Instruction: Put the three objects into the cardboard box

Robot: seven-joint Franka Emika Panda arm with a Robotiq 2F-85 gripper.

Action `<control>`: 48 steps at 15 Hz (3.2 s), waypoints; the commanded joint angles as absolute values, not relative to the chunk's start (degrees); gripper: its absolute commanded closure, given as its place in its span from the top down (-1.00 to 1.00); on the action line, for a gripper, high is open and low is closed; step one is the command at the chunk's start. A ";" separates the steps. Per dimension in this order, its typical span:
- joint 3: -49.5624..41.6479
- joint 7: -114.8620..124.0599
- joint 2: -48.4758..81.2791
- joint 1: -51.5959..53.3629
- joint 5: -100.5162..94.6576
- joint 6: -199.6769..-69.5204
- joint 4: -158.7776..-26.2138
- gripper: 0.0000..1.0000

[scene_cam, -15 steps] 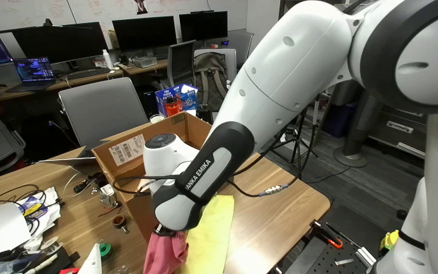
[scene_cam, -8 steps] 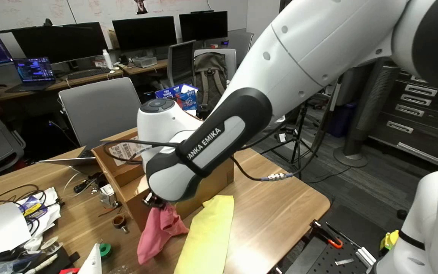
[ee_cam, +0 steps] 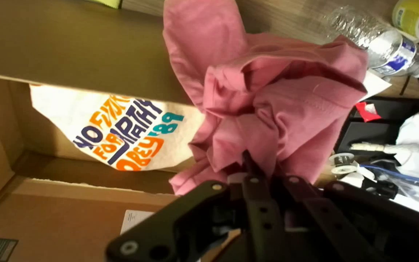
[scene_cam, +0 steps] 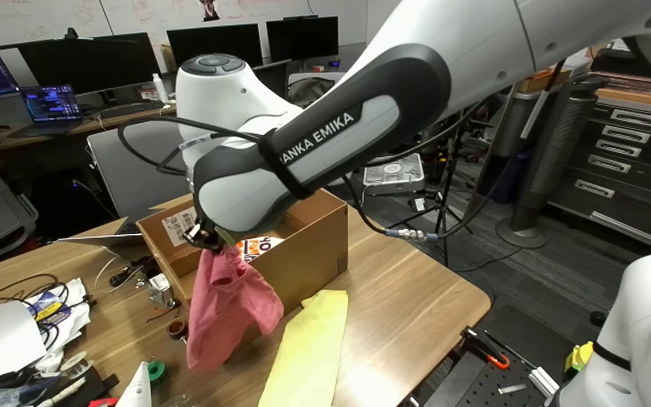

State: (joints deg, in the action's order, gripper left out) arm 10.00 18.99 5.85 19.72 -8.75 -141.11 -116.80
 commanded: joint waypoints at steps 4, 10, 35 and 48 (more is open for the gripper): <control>11.01 22.61 3.52 18.27 -12.06 -137.70 -110.42 -0.97; 10.96 24.43 2.66 17.17 -12.50 -135.12 -103.22 -0.97; 9.48 30.20 8.13 14.78 -26.82 -116.77 -85.87 -0.97; 7.71 28.16 16.58 16.28 -26.37 -110.02 -76.09 0.06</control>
